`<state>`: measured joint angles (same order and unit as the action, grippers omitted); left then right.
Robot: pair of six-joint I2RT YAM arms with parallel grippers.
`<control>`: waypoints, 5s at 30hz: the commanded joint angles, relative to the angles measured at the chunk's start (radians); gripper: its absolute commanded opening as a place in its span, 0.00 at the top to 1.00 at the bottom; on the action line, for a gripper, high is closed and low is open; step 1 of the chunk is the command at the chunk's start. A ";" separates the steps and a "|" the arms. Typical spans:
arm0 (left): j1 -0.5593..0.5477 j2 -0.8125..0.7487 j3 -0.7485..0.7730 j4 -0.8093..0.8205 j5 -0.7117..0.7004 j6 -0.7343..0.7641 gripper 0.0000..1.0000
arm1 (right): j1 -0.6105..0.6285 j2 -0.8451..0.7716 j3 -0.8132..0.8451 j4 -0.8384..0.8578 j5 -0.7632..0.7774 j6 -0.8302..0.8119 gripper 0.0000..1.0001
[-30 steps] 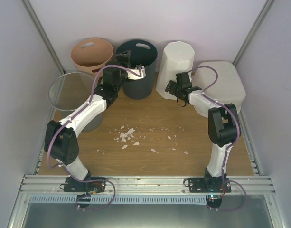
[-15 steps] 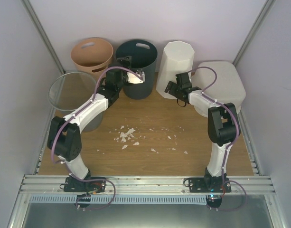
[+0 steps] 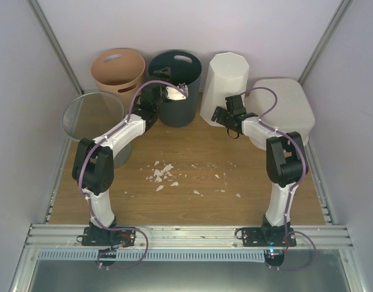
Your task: Turn the large container upside down
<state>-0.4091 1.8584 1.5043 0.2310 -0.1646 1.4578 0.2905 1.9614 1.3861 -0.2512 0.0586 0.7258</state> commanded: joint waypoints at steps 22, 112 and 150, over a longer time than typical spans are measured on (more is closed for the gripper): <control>0.001 -0.045 -0.131 0.361 -0.061 0.047 1.00 | -0.006 -0.355 -0.101 -0.012 -0.159 -0.124 0.06; -0.030 -0.218 -0.016 -0.518 1.328 -1.849 1.00 | -0.010 -1.246 -0.399 -0.660 -0.112 -0.120 0.01; -0.136 -0.050 0.051 -0.720 1.064 -1.652 0.84 | -0.010 -1.276 -0.467 -0.413 -0.480 0.010 0.05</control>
<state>-0.4747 1.7779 1.5356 -0.4664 0.9741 -0.2592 0.2638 0.7090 0.8661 -0.8097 -0.2604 0.7170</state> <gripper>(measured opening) 0.102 0.947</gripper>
